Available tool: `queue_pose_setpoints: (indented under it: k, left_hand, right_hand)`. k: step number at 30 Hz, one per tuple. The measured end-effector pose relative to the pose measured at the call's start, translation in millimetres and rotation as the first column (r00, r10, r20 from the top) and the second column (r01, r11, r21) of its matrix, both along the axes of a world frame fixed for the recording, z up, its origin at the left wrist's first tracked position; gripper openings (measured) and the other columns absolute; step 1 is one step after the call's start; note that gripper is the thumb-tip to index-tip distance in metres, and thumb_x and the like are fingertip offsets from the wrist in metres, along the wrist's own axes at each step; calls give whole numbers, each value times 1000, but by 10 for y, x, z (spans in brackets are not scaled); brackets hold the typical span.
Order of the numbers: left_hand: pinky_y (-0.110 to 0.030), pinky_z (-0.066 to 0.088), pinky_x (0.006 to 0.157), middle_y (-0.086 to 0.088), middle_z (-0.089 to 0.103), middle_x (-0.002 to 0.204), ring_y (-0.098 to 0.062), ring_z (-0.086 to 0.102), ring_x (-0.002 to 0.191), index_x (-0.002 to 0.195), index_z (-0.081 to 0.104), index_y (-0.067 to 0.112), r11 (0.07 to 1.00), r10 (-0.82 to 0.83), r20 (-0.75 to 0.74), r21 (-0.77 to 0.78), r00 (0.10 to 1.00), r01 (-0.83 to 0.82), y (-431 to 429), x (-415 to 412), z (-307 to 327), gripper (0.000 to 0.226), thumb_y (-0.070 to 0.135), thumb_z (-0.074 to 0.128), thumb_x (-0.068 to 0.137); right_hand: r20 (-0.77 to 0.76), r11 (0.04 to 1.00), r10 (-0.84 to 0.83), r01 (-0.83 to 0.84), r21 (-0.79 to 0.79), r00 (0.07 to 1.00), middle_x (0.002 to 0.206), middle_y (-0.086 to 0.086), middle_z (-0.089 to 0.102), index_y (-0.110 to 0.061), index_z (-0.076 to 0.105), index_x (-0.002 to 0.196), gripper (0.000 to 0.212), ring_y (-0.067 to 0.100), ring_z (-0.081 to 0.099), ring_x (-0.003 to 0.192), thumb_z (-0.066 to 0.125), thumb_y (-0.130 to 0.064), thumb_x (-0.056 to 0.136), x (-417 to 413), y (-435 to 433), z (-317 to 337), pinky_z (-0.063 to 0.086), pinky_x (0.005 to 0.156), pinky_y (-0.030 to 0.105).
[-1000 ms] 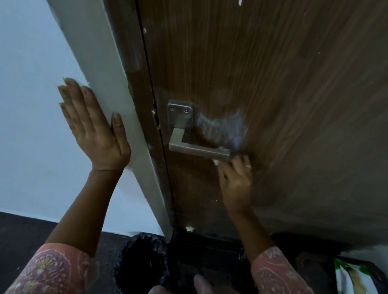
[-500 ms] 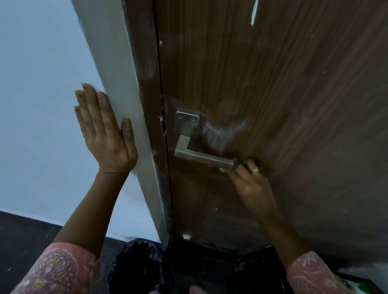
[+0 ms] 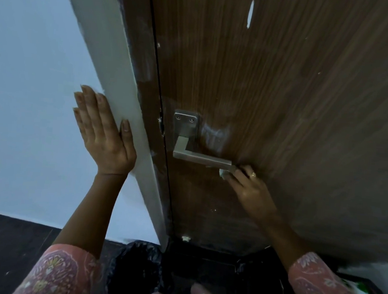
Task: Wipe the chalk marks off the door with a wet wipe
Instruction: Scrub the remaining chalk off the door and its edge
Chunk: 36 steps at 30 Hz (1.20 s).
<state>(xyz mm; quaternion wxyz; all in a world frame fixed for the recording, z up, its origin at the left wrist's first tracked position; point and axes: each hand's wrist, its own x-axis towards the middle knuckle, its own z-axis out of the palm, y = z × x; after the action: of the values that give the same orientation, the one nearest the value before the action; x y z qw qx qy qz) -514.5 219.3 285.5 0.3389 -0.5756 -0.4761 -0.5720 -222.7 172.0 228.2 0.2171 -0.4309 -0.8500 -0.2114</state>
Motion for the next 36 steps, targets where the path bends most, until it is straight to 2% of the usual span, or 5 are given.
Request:
queue_pose_setpoints:
  k: [7,14,22,29,36]
  left_hand:
    - [-35,5,121,-30,21,139,-12,-1,147,137,21,-8,1000,-14,7,-7,1000,14,-7,10,2,46,21,29,102]
    - [-35,6,121,-32,22,138,-13,0,147,135,23,-12,1000,-6,-5,4,1000,6,-19,4,9,46,20,30,102]
    - [-34,5,121,-31,20,140,-13,0,147,136,22,-9,1000,-4,-1,-2,1000,4,-12,-3,5,46,20,30,101]
    - [-35,6,121,-29,20,141,-14,0,147,138,20,-5,1000,5,-3,-7,1000,-5,5,-17,-18,46,22,29,102]
    - [-34,5,121,-29,19,141,-13,-1,147,150,10,7,1000,-7,-19,2,1000,7,14,-17,-28,54,23,29,102]
  right_hand:
    - [-516,940,15,165,300,856,94,18,67,3,69,101,15,27,57,86,57,-3,93,-18,146,693,34,93,15]
    - [-51,996,-79,77,-36,996,96,12,71,-1,70,103,45,33,66,78,83,10,62,57,-76,54,58,56,32]
    - [-342,931,120,14,366,932,87,14,70,1,72,98,12,25,58,77,66,-3,89,-299,277,911,47,68,31]
    - [294,960,210,-253,117,932,88,4,70,-8,74,88,27,21,64,78,49,-3,85,-315,320,1103,46,65,29]
    - [116,967,176,-193,163,978,94,13,69,3,71,89,18,26,65,84,56,3,79,-596,292,1331,53,59,27]
